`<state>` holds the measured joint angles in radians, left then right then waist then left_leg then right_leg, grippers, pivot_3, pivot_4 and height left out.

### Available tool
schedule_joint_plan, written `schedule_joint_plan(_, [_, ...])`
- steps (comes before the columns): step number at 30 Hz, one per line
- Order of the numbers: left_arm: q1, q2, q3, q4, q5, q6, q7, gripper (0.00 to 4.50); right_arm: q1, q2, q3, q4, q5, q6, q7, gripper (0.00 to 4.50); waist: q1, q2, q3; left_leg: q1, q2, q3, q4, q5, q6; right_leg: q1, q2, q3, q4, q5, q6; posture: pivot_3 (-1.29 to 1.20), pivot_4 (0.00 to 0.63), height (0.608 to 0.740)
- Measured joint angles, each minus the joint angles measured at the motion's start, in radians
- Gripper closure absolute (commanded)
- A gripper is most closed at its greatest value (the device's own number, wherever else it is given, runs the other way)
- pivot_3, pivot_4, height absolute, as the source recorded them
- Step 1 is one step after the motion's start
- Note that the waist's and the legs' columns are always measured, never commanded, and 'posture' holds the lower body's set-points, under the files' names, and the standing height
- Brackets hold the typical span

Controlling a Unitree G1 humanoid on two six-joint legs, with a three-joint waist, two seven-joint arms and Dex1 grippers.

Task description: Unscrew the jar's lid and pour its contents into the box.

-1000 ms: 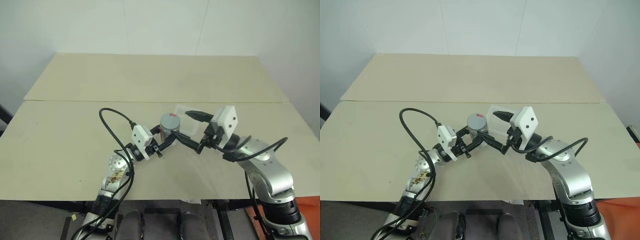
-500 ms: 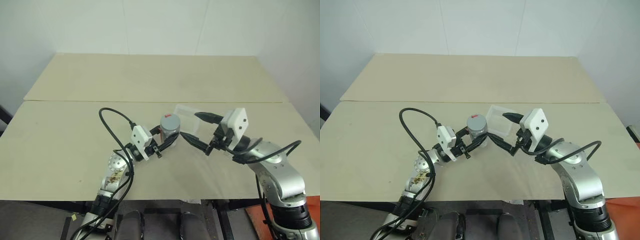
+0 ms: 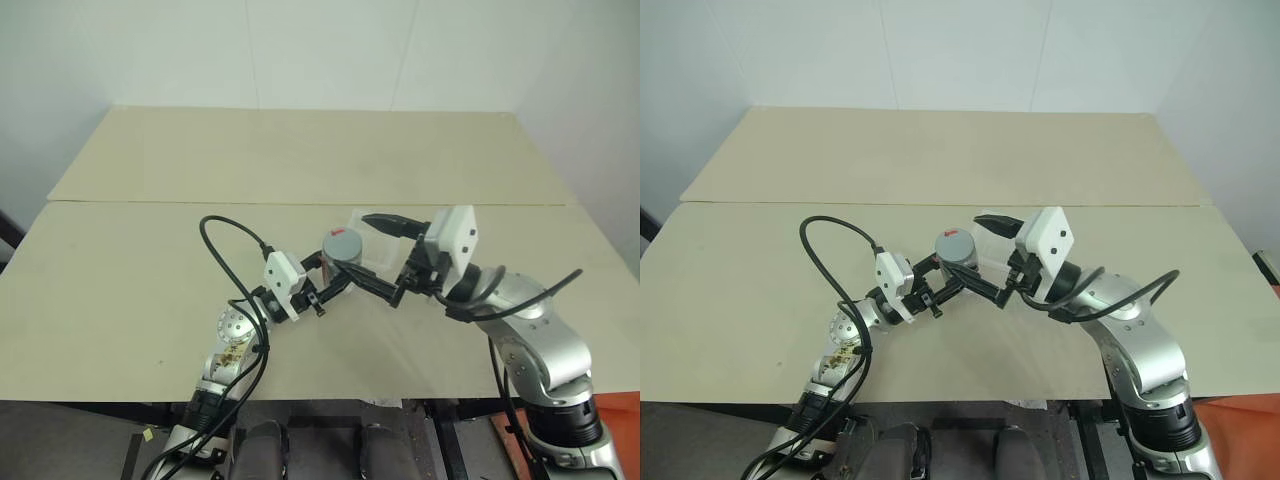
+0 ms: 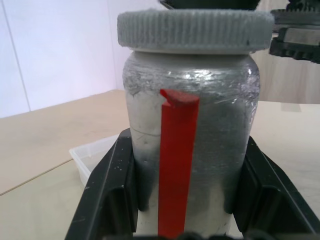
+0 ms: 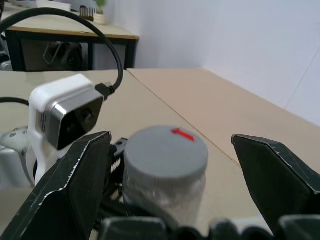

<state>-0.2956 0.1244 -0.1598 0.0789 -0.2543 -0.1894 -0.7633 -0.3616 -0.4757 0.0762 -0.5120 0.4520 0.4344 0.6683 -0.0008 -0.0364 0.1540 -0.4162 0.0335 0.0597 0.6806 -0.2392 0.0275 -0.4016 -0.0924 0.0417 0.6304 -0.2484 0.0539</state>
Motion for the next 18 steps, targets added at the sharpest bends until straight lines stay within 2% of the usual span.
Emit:
schedule_joint_plan(9, [-0.001, -0.002, -0.012, 0.000, 0.001, -0.006, 0.005, 2.54, -0.093, 0.078, 0.071, 0.109, -0.074, -0.013, -0.019, 0.03, 0.001, 0.000, 0.000, 0.000, 0.000, 0.000, 0.000, 0.000, 0.000, 0.000, 0.000, 0.000, 0.000, 0.000, 0.000, 0.00, 0.150, 0.740])
schedule_joint_plan(18, [-0.001, -0.002, -0.014, 0.000, 0.001, -0.006, 0.010, 2.54, -0.093, 0.071, 0.067, 0.136, -0.093, -0.020, -0.017, 0.03, 0.001, 0.000, 0.000, 0.000, 0.000, 0.000, 0.000, 0.000, 0.000, 0.000, 0.000, 0.000, 0.000, 0.000, 0.000, 0.00, 0.150, 0.740])
